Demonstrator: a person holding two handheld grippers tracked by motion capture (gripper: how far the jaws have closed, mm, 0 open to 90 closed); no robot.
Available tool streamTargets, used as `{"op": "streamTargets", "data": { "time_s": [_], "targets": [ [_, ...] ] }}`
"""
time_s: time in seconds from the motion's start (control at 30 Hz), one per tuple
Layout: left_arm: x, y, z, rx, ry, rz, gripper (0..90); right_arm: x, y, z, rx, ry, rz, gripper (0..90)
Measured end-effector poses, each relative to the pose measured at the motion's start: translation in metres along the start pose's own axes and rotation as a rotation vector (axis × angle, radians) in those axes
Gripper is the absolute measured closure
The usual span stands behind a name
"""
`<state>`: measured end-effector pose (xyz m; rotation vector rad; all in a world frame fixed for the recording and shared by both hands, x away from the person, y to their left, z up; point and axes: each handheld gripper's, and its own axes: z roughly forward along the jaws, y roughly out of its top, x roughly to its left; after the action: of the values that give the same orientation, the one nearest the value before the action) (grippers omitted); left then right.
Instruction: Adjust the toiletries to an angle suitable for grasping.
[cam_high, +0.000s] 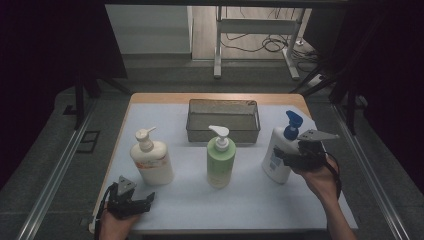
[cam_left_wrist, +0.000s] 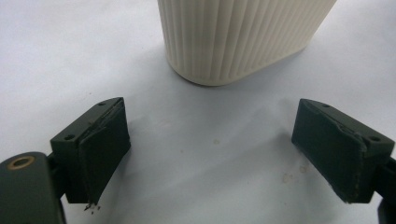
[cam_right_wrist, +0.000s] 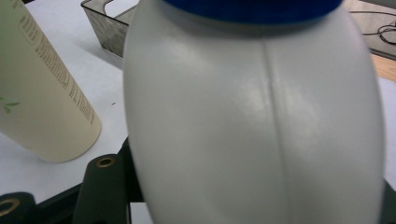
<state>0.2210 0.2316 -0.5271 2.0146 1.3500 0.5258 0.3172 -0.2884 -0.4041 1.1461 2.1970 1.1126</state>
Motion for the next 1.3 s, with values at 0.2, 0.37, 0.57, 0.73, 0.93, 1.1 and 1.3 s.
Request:
{"op": "streamTargets", "data": {
  "time_s": [0.2,0.37,0.57,0.73,0.93,1.1,1.3],
  "targets": [
    [0.000,0.000,0.000,0.000,0.000,-0.001,10.7,0.000,0.008,-0.006,0.000,0.016,0.000,39.4],
    [0.000,0.000,0.000,-0.002,0.001,0.003,10.7,0.001,0.018,-0.011,-0.004,0.037,-0.007,39.3],
    [0.000,0.000,0.000,-0.002,0.001,0.002,10.7,0.005,0.033,-0.016,-0.012,0.056,-0.027,39.4],
    [0.000,0.000,0.000,-0.002,0.001,0.003,10.7,0.008,0.048,-0.018,-0.026,0.083,-0.027,39.4],
    [0.000,0.000,0.000,-0.002,0.001,0.003,10.7,0.011,0.066,-0.015,-0.035,0.095,-0.035,39.4],
    [0.000,0.000,0.000,-0.003,0.001,0.003,10.7,0.014,0.080,-0.012,-0.039,0.092,-0.042,39.4],
    [0.000,0.000,0.000,-0.002,0.001,0.003,10.8,0.017,0.097,-0.004,-0.047,0.096,-0.048,39.5]
  ]
}}
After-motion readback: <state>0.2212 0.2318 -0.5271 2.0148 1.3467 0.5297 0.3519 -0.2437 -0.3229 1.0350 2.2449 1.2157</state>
